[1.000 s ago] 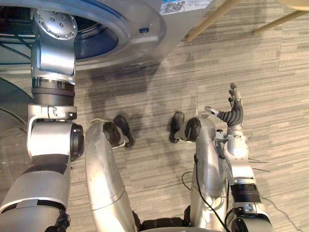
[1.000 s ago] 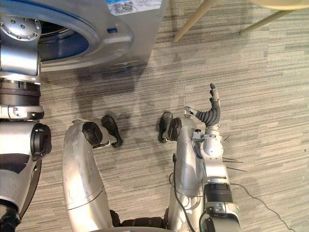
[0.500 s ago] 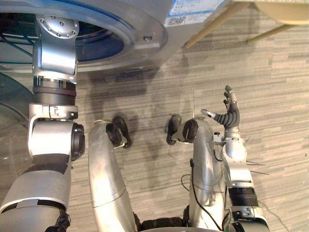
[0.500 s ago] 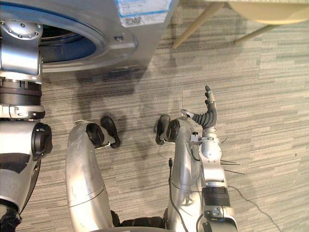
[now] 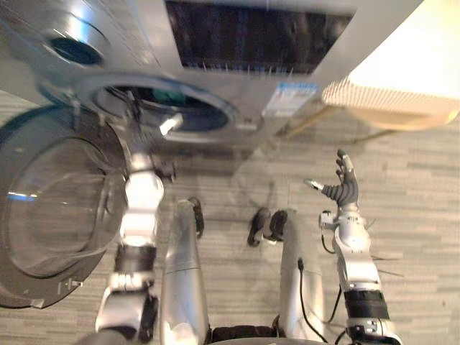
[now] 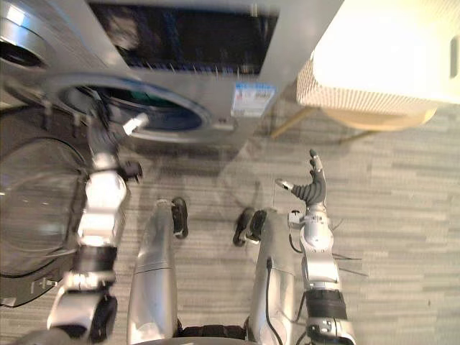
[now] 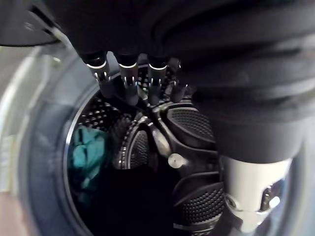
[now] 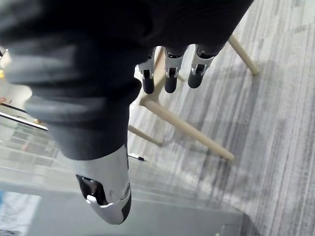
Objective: Pick up the laundry basket with both hands and put the clothes into the washing machine.
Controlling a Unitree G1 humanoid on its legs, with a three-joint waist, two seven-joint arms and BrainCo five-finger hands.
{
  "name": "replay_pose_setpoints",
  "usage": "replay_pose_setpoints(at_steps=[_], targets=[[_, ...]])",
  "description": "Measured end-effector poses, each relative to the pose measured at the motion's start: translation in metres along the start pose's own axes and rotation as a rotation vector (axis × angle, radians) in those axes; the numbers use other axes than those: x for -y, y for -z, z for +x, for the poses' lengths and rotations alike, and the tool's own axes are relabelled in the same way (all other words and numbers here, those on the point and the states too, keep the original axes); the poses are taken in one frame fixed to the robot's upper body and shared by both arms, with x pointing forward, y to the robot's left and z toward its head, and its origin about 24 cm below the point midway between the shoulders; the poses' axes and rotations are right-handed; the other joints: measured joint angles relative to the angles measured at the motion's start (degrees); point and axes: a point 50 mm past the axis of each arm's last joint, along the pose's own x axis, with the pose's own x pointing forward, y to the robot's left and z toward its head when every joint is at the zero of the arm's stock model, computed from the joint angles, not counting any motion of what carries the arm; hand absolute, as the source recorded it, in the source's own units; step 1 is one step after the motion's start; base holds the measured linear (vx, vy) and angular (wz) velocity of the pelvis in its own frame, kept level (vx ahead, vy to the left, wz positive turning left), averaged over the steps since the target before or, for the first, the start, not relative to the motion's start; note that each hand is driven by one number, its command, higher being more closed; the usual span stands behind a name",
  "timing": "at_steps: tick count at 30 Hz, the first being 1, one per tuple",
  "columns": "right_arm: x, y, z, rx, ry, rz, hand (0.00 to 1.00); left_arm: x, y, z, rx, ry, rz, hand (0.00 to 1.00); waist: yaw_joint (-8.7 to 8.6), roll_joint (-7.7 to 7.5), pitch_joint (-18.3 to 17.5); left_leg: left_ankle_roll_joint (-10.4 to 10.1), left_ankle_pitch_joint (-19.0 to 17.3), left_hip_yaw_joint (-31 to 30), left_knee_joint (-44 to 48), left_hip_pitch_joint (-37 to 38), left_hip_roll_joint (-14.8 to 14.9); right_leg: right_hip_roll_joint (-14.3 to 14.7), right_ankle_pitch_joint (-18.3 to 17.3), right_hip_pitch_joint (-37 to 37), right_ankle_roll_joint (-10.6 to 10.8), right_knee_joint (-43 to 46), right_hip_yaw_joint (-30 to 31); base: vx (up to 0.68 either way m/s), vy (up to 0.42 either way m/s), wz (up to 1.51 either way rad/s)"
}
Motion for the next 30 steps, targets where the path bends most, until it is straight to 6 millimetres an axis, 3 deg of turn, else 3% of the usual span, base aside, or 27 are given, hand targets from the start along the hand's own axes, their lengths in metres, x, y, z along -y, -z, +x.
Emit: replay_pose_setpoints(at_steps=[4,7,11,14,18,22,23,24,26,28,29,30], targets=[[0.000,0.047,-0.020,-0.199,-0.024,-0.035,0.00,-0.015,0.061,-0.040,-0.251,-0.007,0.000,0.00,0.52,0.60,-4.61,0.65,4.20,1.97,-12.33,10.85,-0.65,0.25,2.93,11.21,1.32,-11.28,-2.96,0.16,-0.011,0.27],[-0.001,0.080,-0.037,-0.349,-0.056,-0.052,0.00,-0.027,0.109,-0.072,-0.483,-0.014,0.042,0.00,1.60,1.97,-8.26,0.91,6.81,3.53,-21.78,19.13,-0.79,2.13,6.69,19.08,2.40,-21.63,-3.66,0.15,0.037,-0.10],[0.001,0.109,-0.053,-0.490,-0.066,-0.075,0.00,-0.044,0.144,-0.100,-0.678,-0.038,0.109,0.00,1.36,2.32,-11.60,1.06,9.33,4.95,-30.36,25.93,-1.37,3.51,10.20,25.10,3.66,-30.85,-3.84,0.14,0.065,-0.11],[0.004,0.138,-0.065,-0.644,-0.086,-0.114,0.00,-0.059,0.167,-0.126,-0.831,-0.067,0.160,0.00,1.31,3.18,-13.84,1.12,13.25,7.11,-40.43,32.59,-1.85,6.14,15.98,30.54,4.49,-42.62,-2.42,0.15,0.068,-0.33],[0.013,0.147,-0.063,-0.700,-0.079,-0.151,0.00,-0.077,0.174,-0.137,-0.886,-0.087,0.233,0.00,1.42,3.55,-14.04,1.37,13.97,9.94,-43.14,36.15,-2.08,7.13,19.28,33.17,5.08,-47.66,0.57,0.08,0.054,-0.44],[0.015,0.147,-0.057,-0.709,-0.085,-0.173,0.00,-0.085,0.170,-0.128,-0.859,-0.111,0.249,0.00,1.35,3.49,-13.81,1.61,13.86,8.58,-37.56,32.65,-2.65,6.77,20.81,29.01,5.63,-42.28,3.79,-0.04,0.050,-0.19],[0.012,0.145,-0.055,-0.704,-0.101,-0.183,0.00,-0.087,0.168,-0.126,-0.850,-0.127,0.255,0.00,1.59,3.60,-13.55,2.66,14.32,7.49,-37.27,31.78,-1.87,7.20,20.29,29.80,6.85,-42.50,5.77,-0.03,0.063,0.17],[0.010,0.145,-0.054,-0.700,-0.112,-0.189,0.00,-0.088,0.166,-0.121,-0.832,-0.136,0.250,0.00,1.26,3.56,-13.23,3.13,14.11,6.16,-36.58,31.30,-2.20,6.47,15.47,28.12,7.77,-32.64,8.66,-0.02,0.047,0.42],[0.006,0.144,-0.054,-0.696,-0.125,-0.190,0.00,-0.087,0.159,-0.112,-0.780,-0.142,0.249,0.00,1.74,2.49,-12.27,3.12,14.08,4.21,-33.83,29.16,-3.50,6.24,11.97,29.58,9.64,-28.66,10.66,-0.09,-0.035,0.77],[0.002,0.135,-0.041,-0.650,-0.141,-0.201,0.00,-0.084,0.157,-0.111,-0.764,-0.167,0.229,0.00,3.38,2.91,-11.67,2.84,14.26,3.28,-33.82,27.12,-3.40,7.28,10.03,31.28,7.41,-35.52,10.62,-0.21,-0.117,0.32],[0.003,0.124,-0.026,-0.599,-0.130,-0.195,0.00,-0.074,0.157,-0.110,-0.759,-0.158,0.205,0.00,4.33,4.98,-10.46,2.05,15.40,2.54,-35.17,25.75,-2.56,8.49,9.55,31.72,5.42,-38.36,9.13,-0.30,-0.117,0.27],[0.006,0.121,-0.022,-0.576,-0.120,-0.198,0.00,-0.064,0.156,-0.107,-0.748,-0.134,0.191,0.00,4.28,6.29,-9.52,1.44,17.59,1.03,-36.74,25.01,-2.39,9.02,10.47,31.25,4.87,-38.56,7.45,-0.44,-0.168,0.63]])
